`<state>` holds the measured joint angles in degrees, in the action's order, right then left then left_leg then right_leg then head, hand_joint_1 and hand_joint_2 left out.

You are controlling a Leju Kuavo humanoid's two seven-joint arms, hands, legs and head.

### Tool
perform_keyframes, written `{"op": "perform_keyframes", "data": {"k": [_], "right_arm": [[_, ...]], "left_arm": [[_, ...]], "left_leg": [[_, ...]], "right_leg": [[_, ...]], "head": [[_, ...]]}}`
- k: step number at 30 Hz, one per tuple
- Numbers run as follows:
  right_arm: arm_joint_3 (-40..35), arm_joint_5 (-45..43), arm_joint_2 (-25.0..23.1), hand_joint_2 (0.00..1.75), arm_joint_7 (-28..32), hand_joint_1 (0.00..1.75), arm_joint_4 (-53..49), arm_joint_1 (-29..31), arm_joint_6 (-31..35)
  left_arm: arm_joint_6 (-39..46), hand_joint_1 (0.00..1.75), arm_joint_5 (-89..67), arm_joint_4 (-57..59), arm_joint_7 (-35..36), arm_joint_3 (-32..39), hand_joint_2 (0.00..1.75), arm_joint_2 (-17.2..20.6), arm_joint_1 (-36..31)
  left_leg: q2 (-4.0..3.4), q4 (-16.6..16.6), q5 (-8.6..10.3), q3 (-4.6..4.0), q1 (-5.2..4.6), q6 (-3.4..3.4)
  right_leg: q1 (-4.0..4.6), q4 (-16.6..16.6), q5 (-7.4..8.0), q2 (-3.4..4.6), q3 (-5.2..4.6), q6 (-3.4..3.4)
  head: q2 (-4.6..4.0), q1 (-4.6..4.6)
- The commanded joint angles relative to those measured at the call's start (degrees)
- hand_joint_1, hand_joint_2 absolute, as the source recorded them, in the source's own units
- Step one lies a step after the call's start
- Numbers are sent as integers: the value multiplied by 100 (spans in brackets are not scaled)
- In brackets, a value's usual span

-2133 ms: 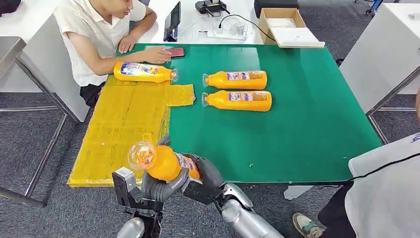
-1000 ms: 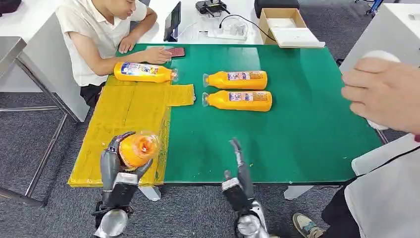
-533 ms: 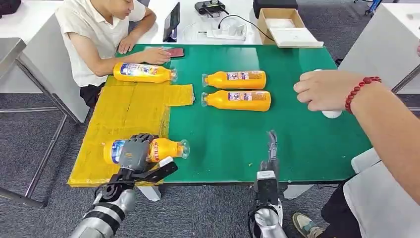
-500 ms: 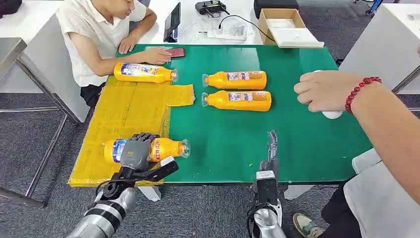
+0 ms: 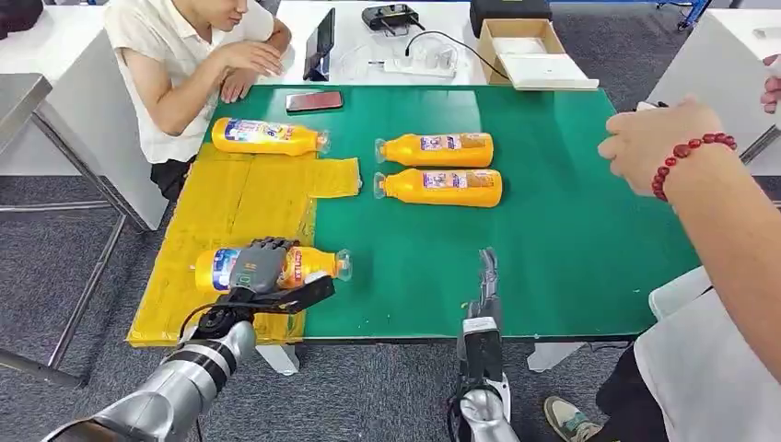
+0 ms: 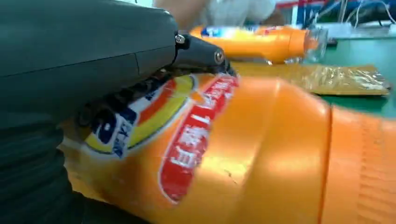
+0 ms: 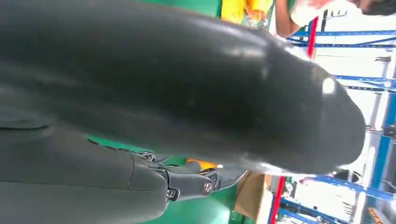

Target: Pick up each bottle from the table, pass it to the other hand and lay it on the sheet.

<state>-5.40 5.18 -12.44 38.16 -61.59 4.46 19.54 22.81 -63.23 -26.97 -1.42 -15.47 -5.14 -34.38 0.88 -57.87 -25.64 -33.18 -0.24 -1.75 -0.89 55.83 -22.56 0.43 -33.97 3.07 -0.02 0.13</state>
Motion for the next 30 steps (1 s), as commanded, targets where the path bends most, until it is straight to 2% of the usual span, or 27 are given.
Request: {"op": "perform_keyframes", "data": {"k": [1,4,8,14,16,17,18,21,25,27,28,30], "right_arm": [[1,-93,36,0,184,0,666,245,-36],[22,-121,48,0,184,0,736,294,-68],[72,-121,49,0,184,0,762,305,-21],[135,-133,96,0,184,0,676,194,-50],[140,-140,107,0,184,0,651,171,-53],[162,-114,110,0,184,0,543,112,-34],[177,-112,104,0,184,0,443,54,-30],[179,-236,68,0,184,0,20,-172,-122],[165,-226,51,0,184,0,2,-192,-106],[163,-313,33,0,184,0,-152,-255,-157],[-219,528,212,175,184,0,-323,-335,618],[-405,676,333,175,184,0,-294,-334,767]], "left_arm": [[-1717,0,1607,256,-1238,885,0,-14,234],[-2176,0,1998,-11,-1452,825,0,7,351],[-1981,0,2500,-552,-1448,480,0,65,492],[-2387,0,3874,-2114,-1842,159,0,306,1253],[-2390,0,4042,-2417,-1875,144,0,321,1401],[-2174,0,4375,-2904,-2127,208,0,264,1620],[-2077,0,4582,-3196,-2131,172,175,246,1740],[-1040,0,5247,-4334,-2544,343,175,-138,2160],[-920,0,5298,-4587,-2296,147,175,-66,2205],[-590,0,5758,-4779,-2717,266,175,-207,2280],[-295,0,5930,-5091,-2876,232,175,-240,2390],[-145,0,5952,-5350,-2860,148,175,-204,2480]], "left_leg": [[-21,7,1,15,4,12],[-20,13,2,23,4,17],[27,9,8,41,1,9],[2,15,9,40,-3,13],[-1,16,7,40,0,15],[6,13,5,41,-3,12],[0,10,3,34,2,16],[11,1,2,8,3,13],[21,-12,-4,-33,3,12],[15,-7,-8,-20,4,14],[33,-3,4,-39,0,9],[24,-6,2,-44,1,9]], "right_leg": [[5,-6,2,14,8,-8],[4,-10,2,12,19,-14],[0,-8,-7,-26,52,-11],[-3,-11,1,-14,43,-16],[0,-13,-2,-13,43,-18],[-3,-7,-6,-17,43,-15],[3,-7,-6,-15,35,-19],[3,1,-11,-26,10,-15],[3,13,-20,-37,-28,-14],[5,5,-23,-37,-16,-17],[0,2,-14,-42,-27,-9],[0,4,-12,-33,-34,-8]], "head": [[0,0],[2,-2],[0,0],[2,-2],[0,0],[2,-2],[0,0],[2,-4],[2,-6],[0,0],[2,2],[0,-2]]}}
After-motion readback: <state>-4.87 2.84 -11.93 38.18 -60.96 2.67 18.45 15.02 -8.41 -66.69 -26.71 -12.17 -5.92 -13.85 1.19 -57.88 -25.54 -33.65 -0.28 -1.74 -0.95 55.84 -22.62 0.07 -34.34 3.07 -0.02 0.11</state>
